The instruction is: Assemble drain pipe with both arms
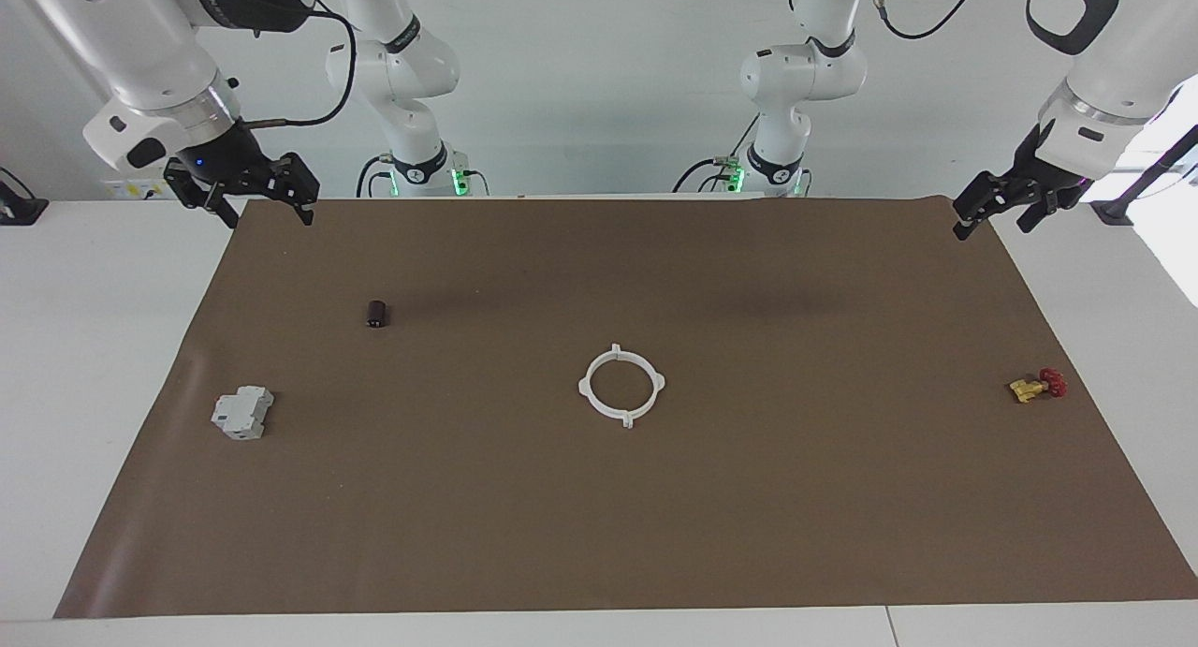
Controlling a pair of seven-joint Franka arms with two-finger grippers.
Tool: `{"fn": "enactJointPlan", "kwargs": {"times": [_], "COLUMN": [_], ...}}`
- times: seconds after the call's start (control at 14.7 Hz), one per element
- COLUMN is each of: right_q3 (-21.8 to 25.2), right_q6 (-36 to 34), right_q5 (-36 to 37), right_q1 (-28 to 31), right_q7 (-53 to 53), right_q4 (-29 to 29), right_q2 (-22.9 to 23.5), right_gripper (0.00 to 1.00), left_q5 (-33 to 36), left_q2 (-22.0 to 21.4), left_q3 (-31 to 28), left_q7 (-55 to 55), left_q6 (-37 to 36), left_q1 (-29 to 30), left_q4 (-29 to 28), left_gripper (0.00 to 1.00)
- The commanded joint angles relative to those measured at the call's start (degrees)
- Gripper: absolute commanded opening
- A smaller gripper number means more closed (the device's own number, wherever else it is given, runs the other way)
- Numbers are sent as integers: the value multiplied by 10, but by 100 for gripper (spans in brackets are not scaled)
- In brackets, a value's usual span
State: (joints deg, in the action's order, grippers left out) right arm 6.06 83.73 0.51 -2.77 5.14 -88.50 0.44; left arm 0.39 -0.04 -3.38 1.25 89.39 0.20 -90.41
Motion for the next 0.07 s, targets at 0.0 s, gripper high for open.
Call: {"fn": "enactJointPlan", "kwargs": {"times": [0.0], "right_q3": [-3], "right_q6": [8], "right_q5": [4], "right_q1": [4], "right_q7": [9], "right_q4": [-4], "right_q2": [-5], "right_gripper": [100], "left_q5": [-8], "left_q2": [-3], "left_q3": [2], "left_q7": [9], "left_q6": [-6], "left_q1": [4], "left_q4": [-4], "left_gripper": [100]}}
